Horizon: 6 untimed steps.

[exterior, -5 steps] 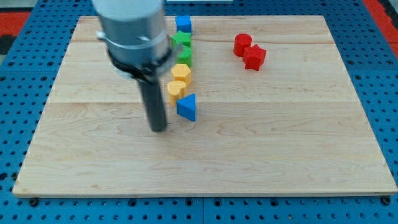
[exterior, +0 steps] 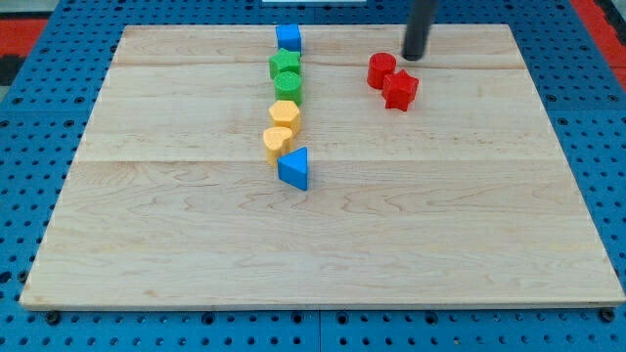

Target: Separate the red star and red circle

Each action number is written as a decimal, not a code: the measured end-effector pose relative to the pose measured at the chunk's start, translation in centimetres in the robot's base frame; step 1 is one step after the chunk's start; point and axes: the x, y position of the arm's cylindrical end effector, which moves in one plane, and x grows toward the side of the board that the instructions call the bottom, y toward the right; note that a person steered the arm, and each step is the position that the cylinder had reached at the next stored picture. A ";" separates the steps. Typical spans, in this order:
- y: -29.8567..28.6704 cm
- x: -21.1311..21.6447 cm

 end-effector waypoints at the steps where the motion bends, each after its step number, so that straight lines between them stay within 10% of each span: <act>1: -2.5 -0.1; 6: 3.9 18.5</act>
